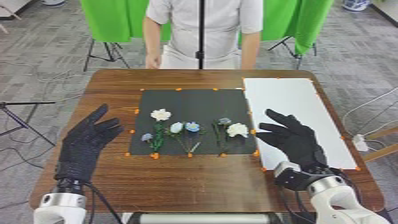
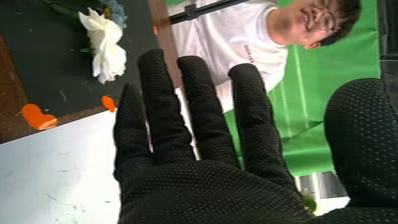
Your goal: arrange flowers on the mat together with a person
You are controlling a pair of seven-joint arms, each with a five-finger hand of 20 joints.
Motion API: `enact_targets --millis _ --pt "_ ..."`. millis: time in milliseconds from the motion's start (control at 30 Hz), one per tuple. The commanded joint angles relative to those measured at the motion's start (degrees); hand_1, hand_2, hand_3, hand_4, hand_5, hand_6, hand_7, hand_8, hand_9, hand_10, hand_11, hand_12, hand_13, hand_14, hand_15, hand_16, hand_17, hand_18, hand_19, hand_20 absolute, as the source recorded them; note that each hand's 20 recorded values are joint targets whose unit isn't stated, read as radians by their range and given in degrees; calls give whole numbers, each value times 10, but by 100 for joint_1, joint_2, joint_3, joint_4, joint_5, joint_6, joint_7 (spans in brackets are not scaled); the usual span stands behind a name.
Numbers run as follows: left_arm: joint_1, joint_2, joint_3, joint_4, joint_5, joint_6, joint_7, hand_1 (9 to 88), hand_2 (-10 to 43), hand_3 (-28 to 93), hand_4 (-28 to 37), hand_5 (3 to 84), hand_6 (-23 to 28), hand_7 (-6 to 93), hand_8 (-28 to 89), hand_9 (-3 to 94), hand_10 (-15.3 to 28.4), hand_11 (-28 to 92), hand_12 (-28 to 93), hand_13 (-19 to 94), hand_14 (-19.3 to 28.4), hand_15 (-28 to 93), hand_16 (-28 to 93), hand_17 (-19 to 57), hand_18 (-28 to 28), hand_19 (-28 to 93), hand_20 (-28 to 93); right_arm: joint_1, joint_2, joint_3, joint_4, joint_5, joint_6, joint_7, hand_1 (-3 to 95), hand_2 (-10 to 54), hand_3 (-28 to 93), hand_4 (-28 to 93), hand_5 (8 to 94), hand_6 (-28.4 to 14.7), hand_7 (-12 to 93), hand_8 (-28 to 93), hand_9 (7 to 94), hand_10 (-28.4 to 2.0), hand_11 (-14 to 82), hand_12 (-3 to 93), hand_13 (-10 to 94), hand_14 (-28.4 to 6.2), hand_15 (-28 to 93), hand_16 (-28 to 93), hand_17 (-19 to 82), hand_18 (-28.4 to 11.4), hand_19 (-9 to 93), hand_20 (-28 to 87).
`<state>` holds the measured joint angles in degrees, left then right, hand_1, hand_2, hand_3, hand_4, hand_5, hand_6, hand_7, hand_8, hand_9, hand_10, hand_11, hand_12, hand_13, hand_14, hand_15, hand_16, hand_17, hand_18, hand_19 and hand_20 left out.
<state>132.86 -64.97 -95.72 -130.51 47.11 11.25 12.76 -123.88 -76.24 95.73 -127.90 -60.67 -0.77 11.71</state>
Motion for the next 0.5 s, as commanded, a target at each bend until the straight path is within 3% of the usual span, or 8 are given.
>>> enact_targets --millis 33,167,333,500 --pt "56 -25 2 -11 -16 -24 -93 244 77 752 -223 398 90 69 -68 415 207 254 124 308 273 536 -62 -29 275 616 109 -76 -68 -12 -37 -16 24 -24 179 76 744 -272 452 4 147 -135 492 -162 143 140 389 -187 331 145 52 -195 390 196" --pt "67 -19 4 -16 -20 -6 -77 244 77 752 -223 398 90 69 -68 415 206 254 123 307 273 536 -63 -30 275 616 107 -76 -74 -7 -27 -11 -9 -9 179 75 744 -272 451 4 147 -135 493 -162 145 141 390 -186 335 144 51 -195 391 196" --pt "41 -58 -6 -24 7 -52 -161 245 78 751 -223 398 91 68 -68 414 207 254 123 308 273 537 -63 -30 275 616 106 -77 -70 5 -46 -11 0 28 180 75 744 -272 452 3 147 -135 494 -162 145 140 390 -187 336 143 50 -195 391 196" --pt "36 -11 -1 -9 -21 -28 -65 244 77 751 -223 397 91 69 -67 414 207 254 123 307 272 538 -63 -30 275 617 105 15 -59 -38 -2 -15 -18 -7 181 75 742 -272 453 4 147 -135 494 -162 146 140 391 -186 338 143 50 -195 391 196"
